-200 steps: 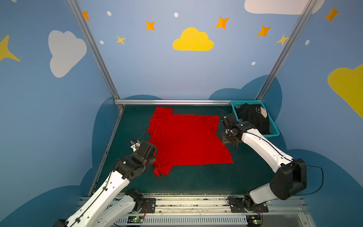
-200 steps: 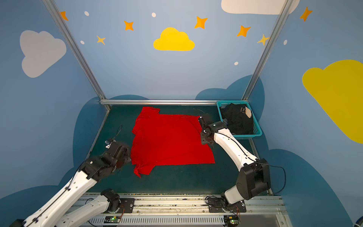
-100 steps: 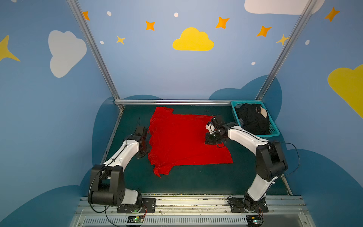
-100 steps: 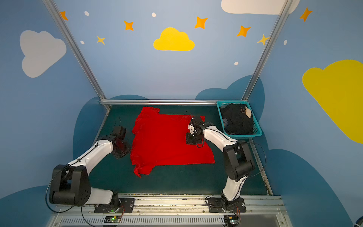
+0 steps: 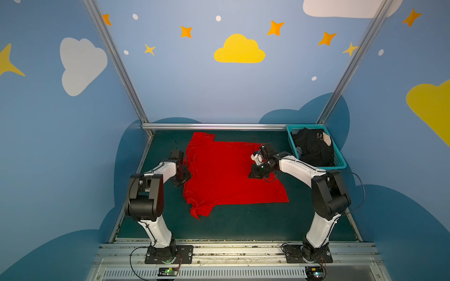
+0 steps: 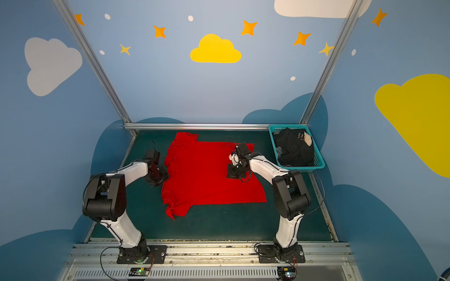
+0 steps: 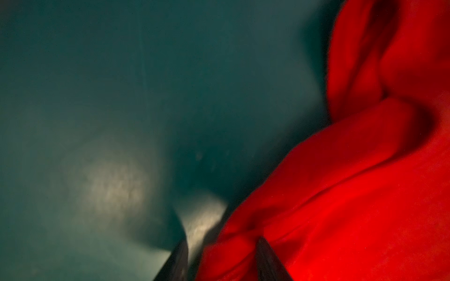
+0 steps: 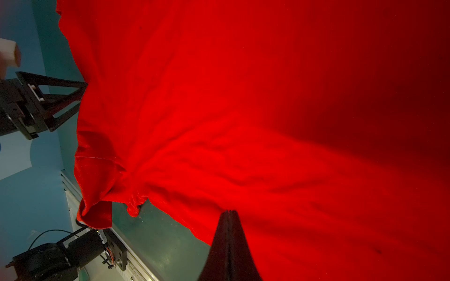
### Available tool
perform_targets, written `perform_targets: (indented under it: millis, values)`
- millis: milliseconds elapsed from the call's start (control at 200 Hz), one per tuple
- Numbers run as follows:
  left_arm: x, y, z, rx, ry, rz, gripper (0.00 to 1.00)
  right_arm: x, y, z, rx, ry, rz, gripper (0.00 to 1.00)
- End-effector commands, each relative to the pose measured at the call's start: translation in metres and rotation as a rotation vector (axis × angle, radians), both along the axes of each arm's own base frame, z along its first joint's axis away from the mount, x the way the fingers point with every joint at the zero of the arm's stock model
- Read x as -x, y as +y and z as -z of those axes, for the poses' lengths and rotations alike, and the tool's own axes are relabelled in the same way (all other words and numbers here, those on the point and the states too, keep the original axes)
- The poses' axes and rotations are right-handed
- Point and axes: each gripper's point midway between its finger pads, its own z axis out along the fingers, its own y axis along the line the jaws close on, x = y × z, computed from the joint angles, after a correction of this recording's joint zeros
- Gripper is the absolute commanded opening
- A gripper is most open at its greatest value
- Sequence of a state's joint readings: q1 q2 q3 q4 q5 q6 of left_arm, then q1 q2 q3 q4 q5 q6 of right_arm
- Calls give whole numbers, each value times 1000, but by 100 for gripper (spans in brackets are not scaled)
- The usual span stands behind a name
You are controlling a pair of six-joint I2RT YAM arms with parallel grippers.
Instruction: Fold and stack the t-shirts
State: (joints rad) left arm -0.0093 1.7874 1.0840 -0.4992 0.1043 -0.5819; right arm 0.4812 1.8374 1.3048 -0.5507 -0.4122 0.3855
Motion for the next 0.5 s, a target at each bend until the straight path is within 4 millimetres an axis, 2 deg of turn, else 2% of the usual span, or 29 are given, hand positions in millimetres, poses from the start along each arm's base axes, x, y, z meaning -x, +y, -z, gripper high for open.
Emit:
perform_targets:
  millis: [0, 105, 250, 376, 496]
  values:
    - [23, 8, 10, -73, 137, 25, 39, -3, -4, 7, 22, 3, 10, 6]
    - [48, 34, 4, -228, 242, -1, 36, -3, -20, 25, 63, 41, 45, 9]
    - [73, 58, -4, -360, 323, -28, 40, -1, -41, 45, 104, 96, 96, 13]
    - [77, 70, -1, -414, 376, -32, 40, 0, -53, 52, 123, 116, 129, 15]
    - [65, 70, -5, -410, 347, -25, 40, 2, -55, 50, 120, 113, 131, 17]
